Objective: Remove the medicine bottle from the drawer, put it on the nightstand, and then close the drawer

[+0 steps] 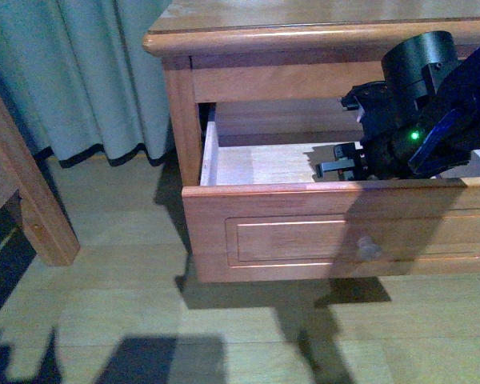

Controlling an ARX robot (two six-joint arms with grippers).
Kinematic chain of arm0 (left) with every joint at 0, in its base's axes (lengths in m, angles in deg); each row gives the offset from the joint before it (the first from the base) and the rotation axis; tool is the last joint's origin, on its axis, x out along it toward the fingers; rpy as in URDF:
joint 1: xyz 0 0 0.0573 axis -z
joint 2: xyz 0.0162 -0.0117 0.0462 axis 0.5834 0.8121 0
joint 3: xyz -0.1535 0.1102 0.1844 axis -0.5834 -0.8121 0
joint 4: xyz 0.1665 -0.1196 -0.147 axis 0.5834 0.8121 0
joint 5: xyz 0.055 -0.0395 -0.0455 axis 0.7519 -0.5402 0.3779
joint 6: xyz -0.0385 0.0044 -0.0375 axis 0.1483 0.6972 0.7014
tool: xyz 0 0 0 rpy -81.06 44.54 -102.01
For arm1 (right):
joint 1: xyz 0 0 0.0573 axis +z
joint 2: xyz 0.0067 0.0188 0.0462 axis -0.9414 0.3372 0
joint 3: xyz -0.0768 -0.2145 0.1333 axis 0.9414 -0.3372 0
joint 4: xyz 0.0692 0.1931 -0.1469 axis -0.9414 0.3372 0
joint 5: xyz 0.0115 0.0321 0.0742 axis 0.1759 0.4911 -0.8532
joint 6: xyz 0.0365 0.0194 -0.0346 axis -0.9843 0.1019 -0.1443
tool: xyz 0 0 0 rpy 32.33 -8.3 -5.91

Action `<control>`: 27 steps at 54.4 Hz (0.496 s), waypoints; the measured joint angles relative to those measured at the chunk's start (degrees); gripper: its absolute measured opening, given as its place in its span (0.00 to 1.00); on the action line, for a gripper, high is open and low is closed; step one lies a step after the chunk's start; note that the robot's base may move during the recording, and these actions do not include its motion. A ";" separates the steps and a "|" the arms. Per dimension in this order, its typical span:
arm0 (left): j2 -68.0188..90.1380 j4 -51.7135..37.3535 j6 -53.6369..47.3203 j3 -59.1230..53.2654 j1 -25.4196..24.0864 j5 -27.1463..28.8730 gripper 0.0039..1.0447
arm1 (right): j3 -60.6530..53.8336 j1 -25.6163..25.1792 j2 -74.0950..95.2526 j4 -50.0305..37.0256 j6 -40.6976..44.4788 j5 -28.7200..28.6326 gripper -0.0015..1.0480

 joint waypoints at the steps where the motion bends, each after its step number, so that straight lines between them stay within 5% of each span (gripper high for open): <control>1: 0.00 0.00 0.00 0.00 0.00 0.00 0.94 | -0.61 0.20 -0.44 0.00 -0.20 -0.22 0.33; 16: -0.02 0.00 0.00 0.00 0.00 0.00 0.94 | -7.43 1.42 -14.99 0.90 -3.78 -3.34 0.28; 27: -0.02 0.00 0.00 0.00 0.00 0.00 0.94 | 2.21 1.70 -24.92 6.67 -4.26 -5.18 0.28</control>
